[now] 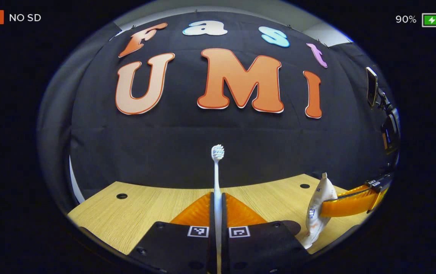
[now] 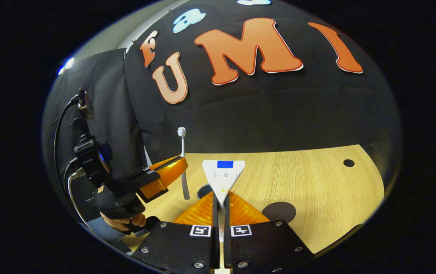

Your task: Put the toothbrush and toothpaste on the desktop into the cup, then pick up the cup and place it on the coaster on the desktop.

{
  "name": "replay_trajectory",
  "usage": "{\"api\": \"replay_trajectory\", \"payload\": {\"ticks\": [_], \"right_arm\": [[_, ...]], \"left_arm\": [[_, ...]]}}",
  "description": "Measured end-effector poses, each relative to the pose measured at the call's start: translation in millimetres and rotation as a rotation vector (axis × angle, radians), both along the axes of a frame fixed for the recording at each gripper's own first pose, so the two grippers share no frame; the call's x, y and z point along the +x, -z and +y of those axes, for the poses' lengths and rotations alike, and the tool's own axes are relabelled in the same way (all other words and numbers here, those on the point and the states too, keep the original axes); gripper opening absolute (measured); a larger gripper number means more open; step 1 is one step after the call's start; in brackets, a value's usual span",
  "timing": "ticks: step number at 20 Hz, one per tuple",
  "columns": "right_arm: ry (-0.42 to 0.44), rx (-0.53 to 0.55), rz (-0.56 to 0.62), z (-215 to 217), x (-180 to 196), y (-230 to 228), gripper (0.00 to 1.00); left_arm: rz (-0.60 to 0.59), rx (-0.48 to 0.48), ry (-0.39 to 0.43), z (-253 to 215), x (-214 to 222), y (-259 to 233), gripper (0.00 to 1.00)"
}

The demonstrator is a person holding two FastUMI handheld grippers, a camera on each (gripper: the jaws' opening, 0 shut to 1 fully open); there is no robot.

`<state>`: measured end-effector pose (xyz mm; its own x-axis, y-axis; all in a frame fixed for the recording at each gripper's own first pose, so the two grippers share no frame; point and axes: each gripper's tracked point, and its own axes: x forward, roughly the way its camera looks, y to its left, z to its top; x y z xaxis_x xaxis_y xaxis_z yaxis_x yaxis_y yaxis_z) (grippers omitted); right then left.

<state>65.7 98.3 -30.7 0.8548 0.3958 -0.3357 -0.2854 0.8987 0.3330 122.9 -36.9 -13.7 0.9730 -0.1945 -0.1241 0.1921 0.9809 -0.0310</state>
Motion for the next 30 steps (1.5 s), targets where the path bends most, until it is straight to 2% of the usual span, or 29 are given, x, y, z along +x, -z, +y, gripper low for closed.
{"api": "replay_trajectory", "payload": {"ticks": [5, 10, 18, 20, 22, 23, 24, 25, 27, 28, 29, 30], "right_arm": [[0.033, 0.023, -0.053, 4.5, 19.1, -11.4, 0.04], [0.058, 0.017, -0.121, 8.3, 39.0, -18.1, 0.04], [0.081, 0.007, -0.138, 15.0, 60.6, -9.8, 0.05], [0.081, 0.011, -0.135, 16.9, 64.1, -9.5, 0.05], [0.076, 0.013, -0.134, 20.0, 66.3, -10.2, 0.05], [0.072, 0.011, -0.139, 21.7, 66.8, -12.2, 0.05], [0.072, 0.008, -0.143, 22.2, 68.4, -13.4, 0.05], [0.072, 0.004, -0.15, 22.6, 69.6, -17.2, 0.05], [0.075, 0.009, -0.163, 24.7, 74.5, -22.7, 0.04], [0.073, 0.014, -0.167, 26.5, 77.2, -25.6, 0.05], [0.07, 0.016, -0.173, 28.1, 79.7, -28.4, 0.05], [0.069, 0.019, -0.182, 30.1, 82.4, -32.4, 0.04]], "left_arm": [[-0.049, -0.063, 0.031, -7.2, 20.2, 3.5, 0.04], [-0.032, -0.134, 0.068, -11.1, 38.3, 28.2, 0.04], [0.005, -0.162, 0.105, -7.8, 37.7, 51.8, 0.09], [0.059, -0.145, 0.12, -9.4, 35.7, 68.4, 0.14], [0.1, -0.134, 0.127, -6.9, 27.4, 80.3, 0.26], [0.111, -0.136, 0.131, -4.5, 24.6, 84.4, 0.36], [0.118, -0.143, 0.141, -4.2, 19.1, 84.9, 0.42], [0.123, -0.153, 0.153, -4.3, 14.9, 84.1, 0.58], [0.128, -0.151, 0.179, -5.7, 5.0, 83.4, 0.67], [0.129, -0.139, 0.185, -5.5, -0.3, 83.2, 0.75], [0.124, -0.125, 0.186, -3.4, -4.2, 81.6, 0.88], [0.117, -0.115, 0.181, 1.3, -9.8, 78.9, 0.93]]}}
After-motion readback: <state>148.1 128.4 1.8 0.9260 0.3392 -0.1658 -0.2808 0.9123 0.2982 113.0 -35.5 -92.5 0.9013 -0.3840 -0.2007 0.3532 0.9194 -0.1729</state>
